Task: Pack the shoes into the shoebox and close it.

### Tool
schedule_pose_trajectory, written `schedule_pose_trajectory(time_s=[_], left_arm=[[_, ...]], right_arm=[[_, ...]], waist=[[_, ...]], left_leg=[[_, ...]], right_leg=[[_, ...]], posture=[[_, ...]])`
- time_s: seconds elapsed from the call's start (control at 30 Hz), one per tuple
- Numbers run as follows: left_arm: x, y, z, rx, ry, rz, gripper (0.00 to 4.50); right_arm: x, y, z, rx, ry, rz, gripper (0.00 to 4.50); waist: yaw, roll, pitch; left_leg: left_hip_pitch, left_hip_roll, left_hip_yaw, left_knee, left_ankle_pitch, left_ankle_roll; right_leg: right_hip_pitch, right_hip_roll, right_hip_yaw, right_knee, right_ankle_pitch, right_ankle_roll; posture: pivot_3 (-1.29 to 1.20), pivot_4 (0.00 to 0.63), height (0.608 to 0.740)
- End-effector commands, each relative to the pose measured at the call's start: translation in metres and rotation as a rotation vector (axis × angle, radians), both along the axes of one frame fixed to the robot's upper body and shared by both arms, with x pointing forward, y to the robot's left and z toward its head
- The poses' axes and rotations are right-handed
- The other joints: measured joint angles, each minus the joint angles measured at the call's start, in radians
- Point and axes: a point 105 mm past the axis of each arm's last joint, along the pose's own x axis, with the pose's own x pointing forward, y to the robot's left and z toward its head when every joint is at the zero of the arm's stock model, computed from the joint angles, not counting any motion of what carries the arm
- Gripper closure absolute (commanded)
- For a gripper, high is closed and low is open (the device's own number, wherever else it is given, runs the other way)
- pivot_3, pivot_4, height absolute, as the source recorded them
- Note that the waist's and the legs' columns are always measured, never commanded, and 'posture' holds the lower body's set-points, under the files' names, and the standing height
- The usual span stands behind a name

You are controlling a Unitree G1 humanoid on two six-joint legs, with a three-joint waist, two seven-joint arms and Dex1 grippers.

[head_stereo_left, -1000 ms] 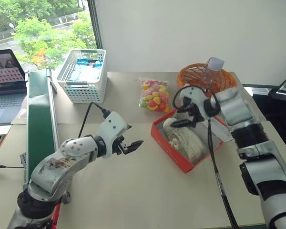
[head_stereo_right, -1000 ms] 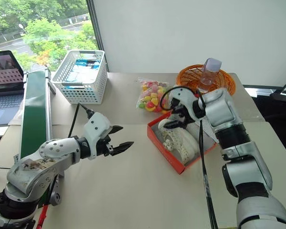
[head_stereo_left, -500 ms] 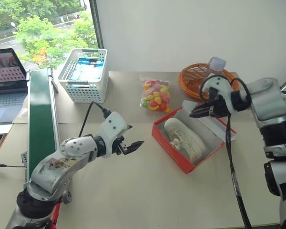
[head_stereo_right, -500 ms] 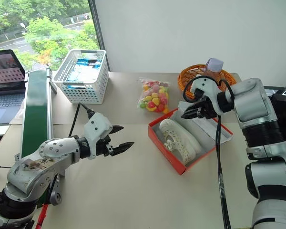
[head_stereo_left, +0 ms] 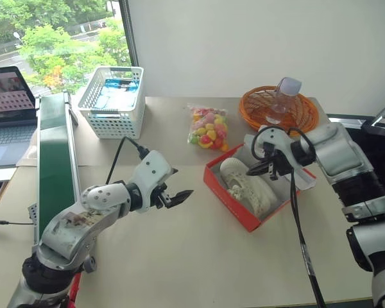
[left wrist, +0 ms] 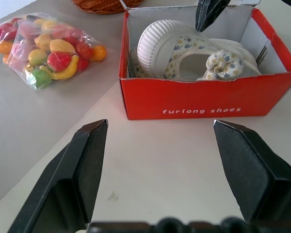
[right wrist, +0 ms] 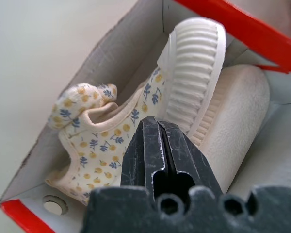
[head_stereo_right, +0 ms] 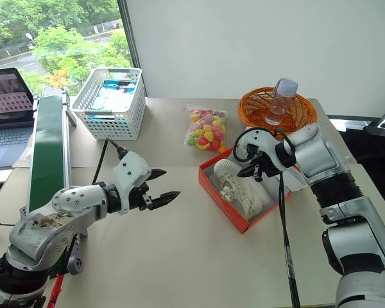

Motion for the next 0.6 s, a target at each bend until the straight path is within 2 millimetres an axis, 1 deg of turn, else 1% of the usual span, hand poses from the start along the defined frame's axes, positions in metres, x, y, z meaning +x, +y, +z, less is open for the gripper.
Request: schedule_pose_trajectory(time_s=[0.03,0.33,0.47,0.6], left_arm=[[-0.003,0.002,0.011,0.001,-0.055,0.008,0.81],[-0.005,0.004,0.012,0.004,-0.06,0.031,0.81],[-0.004,0.003,0.013,0.004,-0.063,0.033,0.81],[-0.002,0.003,0.013,0.005,-0.065,0.029,0.81]], right_arm=[[0.005,0.01,-0.008,-0.038,-0.022,0.041,4.46],[0.003,0.028,-0.049,-0.115,-0.003,0.114,4.46],[0.004,0.028,-0.058,-0.123,0.003,0.117,4.46],[0.007,0.024,-0.056,-0.134,-0.014,0.112,4.46]], waist=[[0.0,0.0,0.0],[0.0,0.0,0.0],[0.001,0.0,0.0],[0.001,-0.001,-0.001]], left_leg=[[0.0,0.0,0.0,0.0,0.0,0.0],[0.002,0.001,0.0,0.001,0.0,0.0],[0.002,0.001,-0.001,0.001,0.0,0.0],[0.003,0.001,0.0,0.001,0.0,0.0]], right_leg=[[0.0,0.0,0.0,0.0,0.0,0.0],[0.002,0.002,0.0,0.001,0.001,-0.001],[0.002,0.001,0.0,0.001,0.001,-0.001],[0.003,0.002,0.0,0.001,0.001,-0.001]], posture=[[0.0,0.15,0.74],[0.0,0.15,0.74],[0.0,0.15,0.74],[0.0,0.15,0.74]])
